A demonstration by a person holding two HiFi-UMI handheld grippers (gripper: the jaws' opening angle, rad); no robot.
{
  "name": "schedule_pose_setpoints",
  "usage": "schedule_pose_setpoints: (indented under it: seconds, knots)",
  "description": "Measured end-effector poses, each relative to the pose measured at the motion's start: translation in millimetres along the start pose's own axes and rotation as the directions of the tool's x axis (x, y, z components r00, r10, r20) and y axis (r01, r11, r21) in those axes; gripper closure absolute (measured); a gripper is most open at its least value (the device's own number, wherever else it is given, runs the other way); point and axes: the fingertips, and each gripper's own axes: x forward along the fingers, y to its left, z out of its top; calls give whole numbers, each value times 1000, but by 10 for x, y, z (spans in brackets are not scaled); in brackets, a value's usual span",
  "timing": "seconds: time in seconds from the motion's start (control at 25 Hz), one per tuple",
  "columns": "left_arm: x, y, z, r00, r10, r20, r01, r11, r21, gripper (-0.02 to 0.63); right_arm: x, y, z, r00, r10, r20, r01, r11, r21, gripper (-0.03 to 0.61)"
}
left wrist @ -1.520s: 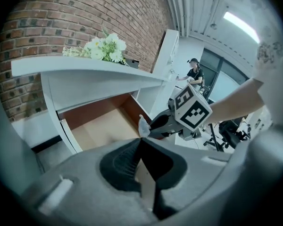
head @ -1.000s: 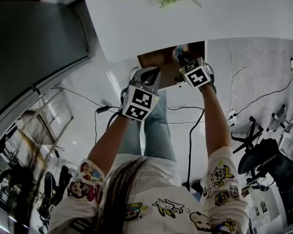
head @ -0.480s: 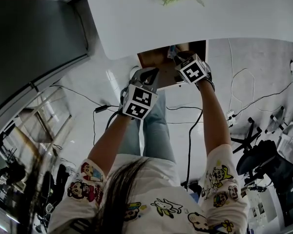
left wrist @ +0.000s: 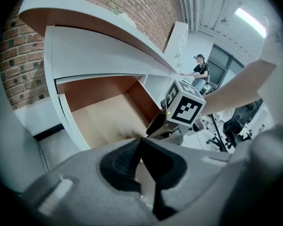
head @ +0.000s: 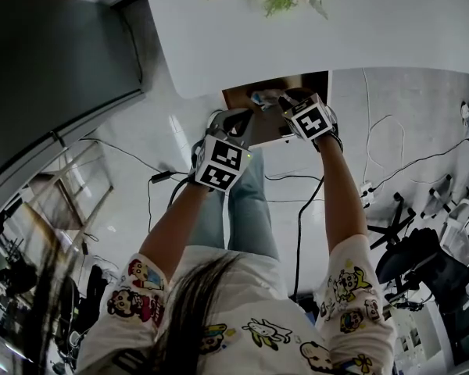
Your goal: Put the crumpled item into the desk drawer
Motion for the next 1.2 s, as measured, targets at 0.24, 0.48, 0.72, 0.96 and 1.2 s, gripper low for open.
schedule_pose_setpoints:
  seconds: [0.24, 0.48, 0.72, 0.96, 1.2]
  knots:
    - [-108, -4, 136, 1000, 6, 23, -6, 1000, 14, 612, -218, -64, 18, 999, -41, 28, 40, 998, 43, 485]
    - [-332, -92, 369, 999, 9, 47, -11, 999, 39, 612, -713, -54, 127, 991, -86, 98, 79, 994, 75, 485]
    - [-716, -264, 852, 995, 2, 104, -10, 997, 72, 612, -1546, -46, 365, 947, -186, 263, 147, 976, 160, 483]
    - [-1170, -444, 1457, 981, 3, 196, -23, 994, 104, 612, -2520, 2, 607, 862, -286, 418, 211, 953, 217, 485]
    - [-1709, -697, 2027, 950, -17, 312, -21, 993, 118, 612, -3553, 201, 866, 733, -364, 575, 261, 930, 257, 488]
